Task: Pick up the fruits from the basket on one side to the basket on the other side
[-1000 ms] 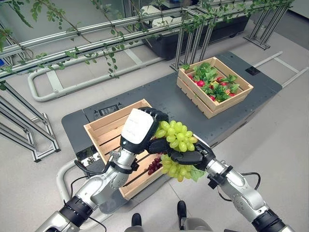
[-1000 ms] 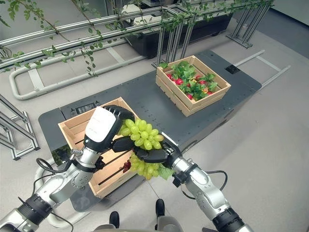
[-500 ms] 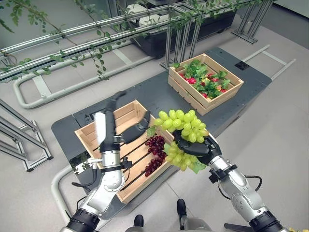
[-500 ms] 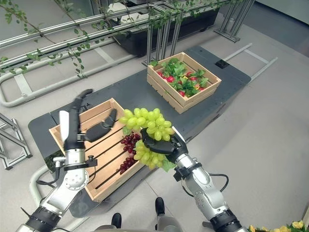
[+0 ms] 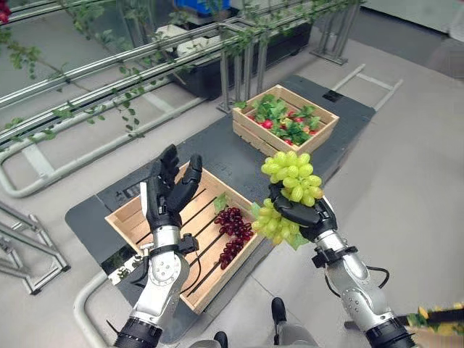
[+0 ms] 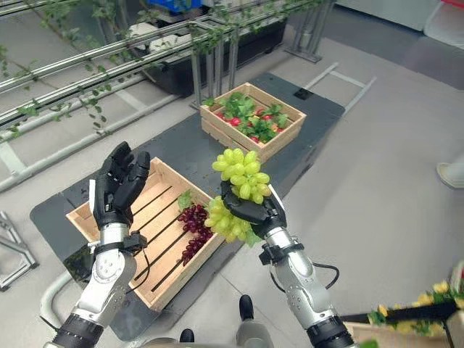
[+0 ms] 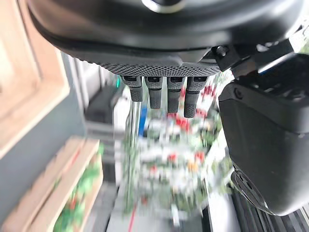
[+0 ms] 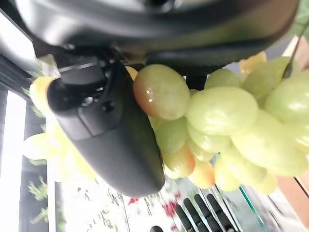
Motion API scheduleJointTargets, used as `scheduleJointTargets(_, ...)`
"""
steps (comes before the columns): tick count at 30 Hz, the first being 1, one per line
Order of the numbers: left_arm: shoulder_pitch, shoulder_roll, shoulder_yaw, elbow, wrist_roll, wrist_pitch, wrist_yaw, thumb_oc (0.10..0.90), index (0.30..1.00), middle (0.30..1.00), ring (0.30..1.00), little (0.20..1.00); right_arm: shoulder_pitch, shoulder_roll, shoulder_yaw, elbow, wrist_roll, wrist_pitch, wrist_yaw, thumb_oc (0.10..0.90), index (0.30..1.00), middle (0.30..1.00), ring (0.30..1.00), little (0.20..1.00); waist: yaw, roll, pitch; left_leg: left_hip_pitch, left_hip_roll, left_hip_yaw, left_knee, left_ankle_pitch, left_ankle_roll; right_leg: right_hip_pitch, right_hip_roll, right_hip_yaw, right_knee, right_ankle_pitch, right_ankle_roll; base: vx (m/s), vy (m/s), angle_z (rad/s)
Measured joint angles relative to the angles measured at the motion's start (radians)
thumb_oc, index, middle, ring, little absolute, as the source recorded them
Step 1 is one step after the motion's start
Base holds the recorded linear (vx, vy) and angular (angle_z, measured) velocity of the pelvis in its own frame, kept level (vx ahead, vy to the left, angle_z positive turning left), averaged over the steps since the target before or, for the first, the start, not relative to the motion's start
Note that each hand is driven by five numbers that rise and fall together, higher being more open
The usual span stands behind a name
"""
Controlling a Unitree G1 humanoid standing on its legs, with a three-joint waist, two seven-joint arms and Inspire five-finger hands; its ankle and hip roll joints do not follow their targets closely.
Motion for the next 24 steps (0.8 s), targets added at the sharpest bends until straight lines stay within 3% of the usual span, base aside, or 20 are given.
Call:
scheduleJointTargets(1, -0.001, 0.0, -0.003, 0.001, -0.001, 0.0, -0.005, 0.8, 0.9, 0.9, 0.9, 0.9, 0.001, -0.002, -0.001, 0.006, 0.0, -0.008, 0.0, 0.4, 0.3, 0.3, 0.3, 0.3, -0.006, 0.012, 0.006, -0.003, 0.014, 0.018, -0.003, 0.01, 0.002, -0.013, 0.008, -0.04, 0.038, -0.017, -0.018, -0.17, 0.116, -0.61)
scheduleJointTargets(2, -0.001, -0.003, -0.014, -0.004, -0.001, 0.001, -0.013, 0.8, 0.9, 0.9, 0.9, 0.9, -0.002, -0.022, -0.002, 0.015, 0.001, -0.014, 0.001, 0.4, 0.3, 0.3, 0.3, 0.3, -0.002, 0.048, 0.015, 0.001, 0.078, 0.071, -0.033, 0.039, -0.015, -0.058, 0.052, -0.152, 0.227, -0.118, -0.143, -0.1, 0.063, -0.35)
scheduleJointTargets(3, -0.001, -0.002, -0.018, -0.012, -0.001, 0.001, -0.016, 0.8, 0.9, 0.9, 0.9, 0.9, -0.003, -0.034, -0.002, 0.013, 0.001, -0.017, 0.002, 0.4, 0.3, 0.3, 0.3, 0.3, -0.002, 0.066, 0.023, -0.003, 0.099, 0.085, -0.041, 0.049, -0.017, -0.06, 0.064, -0.181, 0.278, -0.149, -0.157, -0.13, 0.073, -0.52)
scheduleJointTargets(4, -0.002, 0.002, -0.021, -0.032, -0.001, 0.001, -0.017, 0.8, 0.9, 0.9, 0.9, 0.9, -0.004, -0.049, -0.002, 0.01, 0.0, -0.025, 0.008, 0.4, 0.3, 0.3, 0.3, 0.3, 0.015, 0.083, 0.034, -0.008, 0.129, 0.117, -0.054, 0.066, -0.027, -0.06, 0.064, -0.247, 0.381, -0.23, -0.155, -0.11, 0.025, -0.45)
scheduleJointTargets(6, -0.002, 0.002, -0.018, -0.037, -0.001, 0.002, -0.011, 0.8, 0.9, 0.9, 0.9, 0.9, -0.007, -0.049, 0.002, 0.009, 0.0, -0.026, 0.015, 0.4, 0.3, 0.3, 0.3, 0.3, 0.051, 0.095, 0.041, -0.004, 0.153, 0.17, -0.061, 0.078, -0.038, -0.007, 0.055, -0.314, 0.416, -0.316, -0.182, -0.11, 0.009, -0.7)
scheduleJointTargets(9, -0.005, 0.004, -0.009, -0.039, -0.001, 0.01, 0.004, 0.8, 0.9, 0.9, 0.9, 0.9, -0.029, -0.048, 0.033, 0.008, -0.001, -0.026, 0.033, 0.4, 0.3, 0.3, 0.3, 0.3, 0.105, 0.087, 0.04, -0.005, 0.177, 0.266, -0.049, 0.079, -0.059, 0.085, 0.001, -0.4, 0.399, -0.413, -0.185, -0.05, -0.036, -0.93)
scheduleJointTargets(10, -0.004, 0.01, -0.006, -0.038, -0.001, 0.013, 0.005, 0.8, 0.9, 0.9, 0.9, 0.9, -0.041, -0.036, 0.047, 0.008, -0.003, -0.026, 0.034, 0.4, 0.3, 0.3, 0.3, 0.3, 0.12, 0.065, 0.044, -0.013, 0.17, 0.254, -0.011, 0.068, -0.073, 0.125, 0.025, -0.399, 0.304, -0.416, -0.192, -0.06, -0.084, -0.94)
scheduleJointTargets(11, -0.003, 0.012, -0.005, -0.039, 0.0, 0.013, 0.006, 0.8, 0.9, 0.9, 0.9, 0.9, -0.046, -0.028, 0.055, 0.006, -0.003, -0.027, 0.034, 0.4, 0.3, 0.3, 0.3, 0.3, 0.132, 0.05, 0.042, -0.035, 0.167, 0.242, 0.019, 0.054, -0.059, 0.145, 0.033, -0.394, 0.25, -0.414, -0.189, -0.1, -0.11, -1.01)
scheduleJointTargets(12, -0.006, 0.014, -0.002, -0.045, 0.001, 0.012, 0.006, 0.8, 0.9, 0.9, 0.9, 0.9, -0.067, -0.016, 0.068, 0.002, -0.004, -0.029, 0.04, 0.4, 0.3, 0.3, 0.3, 0.3, 0.145, 0.026, 0.034, -0.086, 0.125, 0.199, 0.011, 0.018, -0.053, 0.148, 0.04, -0.339, 0.153, -0.391, -0.165, -0.11, -0.139, -1.19)
scheduleJointTargets(13, -0.016, 0.008, -0.009, -0.048, 0.001, 0.016, 0.005, 0.8, 0.9, 0.9, 0.9, 0.9, -0.096, -0.026, 0.07, 0.002, -0.011, -0.029, 0.043, 0.4, 0.3, 0.3, 0.3, 0.3, 0.152, 0.027, 0.037, -0.094, 0.066, 0.174, -0.096, 0.054, -0.02, 0.141, 0.064, -0.32, 0.08, -0.333, -0.179, -0.12, -0.149, -1.23)
scheduleJointTargets(14, -0.015, 0.006, -0.014, -0.049, 0.001, 0.017, 0.005, 0.8, 0.9, 0.9, 0.9, 0.9, -0.106, -0.029, 0.074, 0.003, -0.012, -0.029, 0.043, 0.4, 0.3, 0.3, 0.3, 0.3, 0.159, 0.036, 0.036, -0.075, 0.059, 0.166, -0.157, 0.122, 0.007, 0.145, 0.08, -0.329, 0.06, -0.323, -0.179, -0.13, -0.15, -1.49)
scheduleJointTargets(15, -0.015, 0.002, -0.013, -0.048, 0.001, 0.029, 0.008, 0.8, 0.9, 0.9, 0.9, 0.9, -0.121, -0.018, 0.083, 0.016, -0.015, -0.027, 0.044, 0.4, 0.3, 0.3, 0.3, 0.3, 0.164, 0.034, 0.042, -0.041, 0.1, 0.223, -0.174, 0.184, -0.008, 0.167, 0.077, -0.425, 0.056, -0.354, -0.219, -0.14, -0.163, -1.37)
scheduleJointTargets(17, -0.015, -0.003, -0.014, -0.051, 0.002, 0.034, 0.012, 0.8, 0.9, 0.9, 0.9, 0.9, -0.119, -0.023, 0.086, 0.008, -0.02, -0.027, 0.054, 0.4, 0.3, 0.3, 0.3, 0.3, 0.163, 0.032, 0.038, -0.024, 0.133, 0.281, -0.174, 0.177, -0.027, 0.18, 0.044, -0.463, 0.092, -0.363, -0.231, -0.13, -0.153, -1.07)
scheduleJointTargets(19, -0.022, 0.01, -0.014, -0.053, 0.002, 0.034, 0.015, 0.8, 0.9, 0.9, 0.9, 0.9, -0.115, -0.024, 0.084, -0.016, -0.02, -0.027, 0.061, 0.4, 0.3, 0.3, 0.3, 0.3, 0.153, 0.009, 0.03, -0.027, 0.133, 0.319, -0.174, 0.179, -0.045, 0.202, -0.019, -0.451, 0.081, -0.336, -0.201, -0.14, -0.148, -0.66)
scheduleJointTargets(20, -0.024, 0.011, -0.014, -0.052, 0.002, 0.034, 0.015, 0.8, 0.9, 0.9, 0.9, 0.9, -0.114, -0.027, 0.084, -0.017, -0.019, -0.027, 0.069, 0.4, 0.3, 0.3, 0.3, 0.3, 0.143, 0.001, 0.029, -0.027, 0.128, 0.325, -0.174, 0.186, -0.056, 0.228, -0.022, -0.442, 0.022, -0.308, -0.134, -0.19, -0.19, -0.43)
scheduleJointTargets(21, -0.024, 0.003, -0.014, -0.052, 0.002, 0.034, 0.016, 0.8, 0.9, 0.9, 0.9, 0.9, -0.109, -0.038, 0.084, -0.016, -0.019, -0.027, 0.079, 0.4, 0.3, 0.3, 0.3, 0.3, 0.127, 0.003, 0.029, -0.028, 0.125, 0.315, -0.174, 0.193, -0.065, 0.255, -0.008, -0.436, -0.039, -0.286, -0.099, -0.18, -0.175, -0.32)
scheduleJointTargets(24, -0.023, -0.044, -0.026, -0.045, 0.003, 0.034, 0.006, 0.8, 0.9, 0.9, 0.9, 0.9, -0.061, -0.089, 0.075, -0.014, -0.017, -0.026, 0.091, 0.4, 0.3, 0.3, 0.3, 0.3, 0.086, 0.039, 0.029, -0.032, 0.156, 0.279, -0.174, 0.206, -0.092, 0.255, 0.026, -0.426, -0.039, -0.291, -0.1, -0.16, -0.143, -0.1)
